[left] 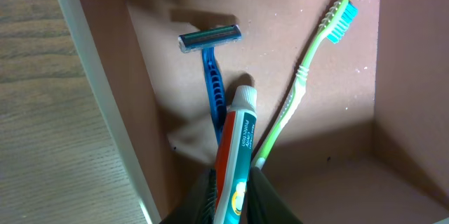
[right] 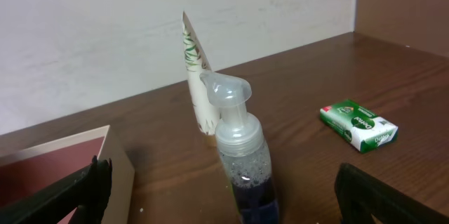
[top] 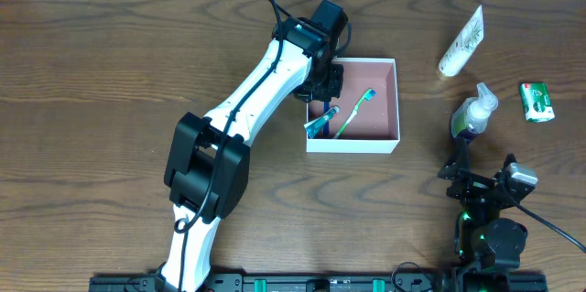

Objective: Pack container

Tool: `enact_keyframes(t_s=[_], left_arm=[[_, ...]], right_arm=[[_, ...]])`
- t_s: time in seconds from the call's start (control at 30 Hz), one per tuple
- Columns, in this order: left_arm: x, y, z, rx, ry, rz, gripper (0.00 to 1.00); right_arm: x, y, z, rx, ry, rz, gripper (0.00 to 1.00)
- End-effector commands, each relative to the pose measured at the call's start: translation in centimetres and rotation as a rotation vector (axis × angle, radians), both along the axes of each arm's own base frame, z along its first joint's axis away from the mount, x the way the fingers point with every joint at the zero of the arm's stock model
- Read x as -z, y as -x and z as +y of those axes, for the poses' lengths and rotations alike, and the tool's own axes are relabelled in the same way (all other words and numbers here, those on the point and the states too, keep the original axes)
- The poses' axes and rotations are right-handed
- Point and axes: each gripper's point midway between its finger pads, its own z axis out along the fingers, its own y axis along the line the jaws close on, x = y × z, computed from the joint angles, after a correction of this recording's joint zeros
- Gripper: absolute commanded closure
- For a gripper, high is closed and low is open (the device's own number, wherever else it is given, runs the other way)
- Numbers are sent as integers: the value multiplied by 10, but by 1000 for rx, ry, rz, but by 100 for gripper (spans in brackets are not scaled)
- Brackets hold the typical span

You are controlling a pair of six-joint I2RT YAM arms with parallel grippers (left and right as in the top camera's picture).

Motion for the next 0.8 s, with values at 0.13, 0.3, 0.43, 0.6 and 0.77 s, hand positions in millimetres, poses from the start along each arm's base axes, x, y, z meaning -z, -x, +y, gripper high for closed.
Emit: enact_keyframes(t_s=[0.13,0.3,0.43,0.6,0.77], left_arm=[[3,-5,0,-4,-2,-19,83],[-1,-11,-4,-5,13,-43,83],[-16,-19,-6,-4,36,-82,71],[-50,-25,0,50,53,-151,60],[-66,-22,16,57,43,-157,58]], right_arm=[[0,0,3,-10,16,3,1],[0,0,3,-10,16,3,1],[0,0,3,-10,16,3,1],[0,0,3,-10,16,3,1],[0,0,3,-10,16,3,1]])
